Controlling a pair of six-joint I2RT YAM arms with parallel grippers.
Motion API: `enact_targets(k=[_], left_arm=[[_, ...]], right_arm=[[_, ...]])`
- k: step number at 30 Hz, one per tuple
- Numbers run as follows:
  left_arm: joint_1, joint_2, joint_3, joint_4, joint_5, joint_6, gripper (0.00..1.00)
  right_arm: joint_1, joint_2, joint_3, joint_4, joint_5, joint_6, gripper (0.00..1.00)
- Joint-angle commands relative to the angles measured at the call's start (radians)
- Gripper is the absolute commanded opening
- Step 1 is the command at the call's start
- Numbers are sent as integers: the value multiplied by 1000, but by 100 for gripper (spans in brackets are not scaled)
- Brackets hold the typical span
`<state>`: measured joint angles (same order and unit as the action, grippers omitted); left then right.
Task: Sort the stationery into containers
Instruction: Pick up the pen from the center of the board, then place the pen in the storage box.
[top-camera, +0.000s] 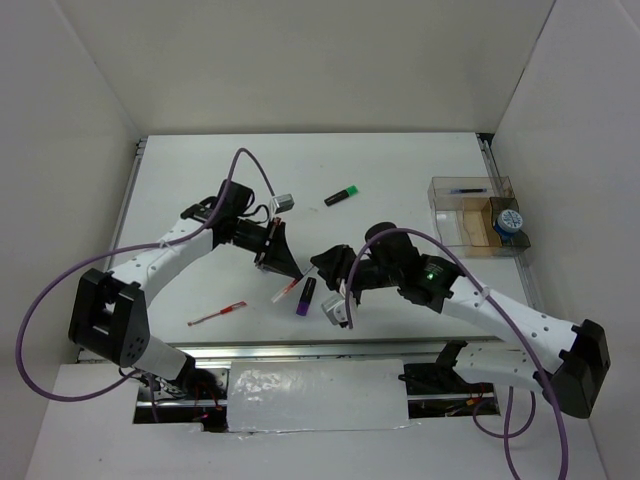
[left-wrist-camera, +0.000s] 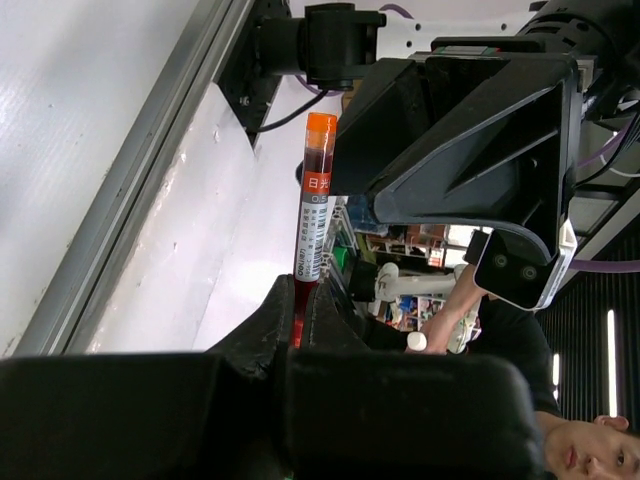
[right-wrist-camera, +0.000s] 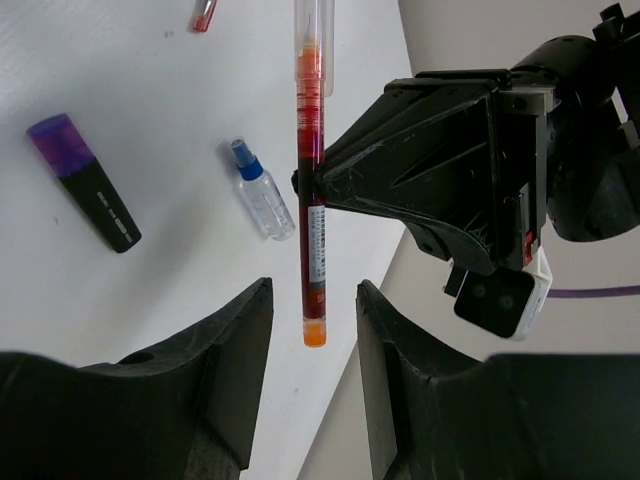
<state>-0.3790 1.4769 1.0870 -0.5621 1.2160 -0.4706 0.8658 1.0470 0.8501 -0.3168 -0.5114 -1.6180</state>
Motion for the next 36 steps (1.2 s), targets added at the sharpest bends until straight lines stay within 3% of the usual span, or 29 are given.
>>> enact_targets(k=[1,9,18,20,22,23,29,32,36], left_arm=[[-18,2,33,-1,47,18,0],[-28,2,36,-4,47,20,0],[-28,-1,40,1,28,23,0],[-28,-6,42,2,16,20,24],[-20,-10,62,-11,-5,39,84],[-11,-16,77,-68,-54,65,99],[127,-20,148,-131,-121,136,99],[190,-27,148,-118,-136,141,99],[200,-35,131,-93,-162,124,99]], right_arm=[[15,19,49,-11,5,-13,46],[27,50,61,-13,16,-11,41],[35,57,73,-4,33,23,18],[38,59,76,8,46,58,5],[33,54,75,19,59,75,0],[29,50,72,22,76,89,0],[-149,-21,70,-47,94,101,0],[-344,-31,66,-96,83,28,0],[-708,48,107,-157,100,-106,0]])
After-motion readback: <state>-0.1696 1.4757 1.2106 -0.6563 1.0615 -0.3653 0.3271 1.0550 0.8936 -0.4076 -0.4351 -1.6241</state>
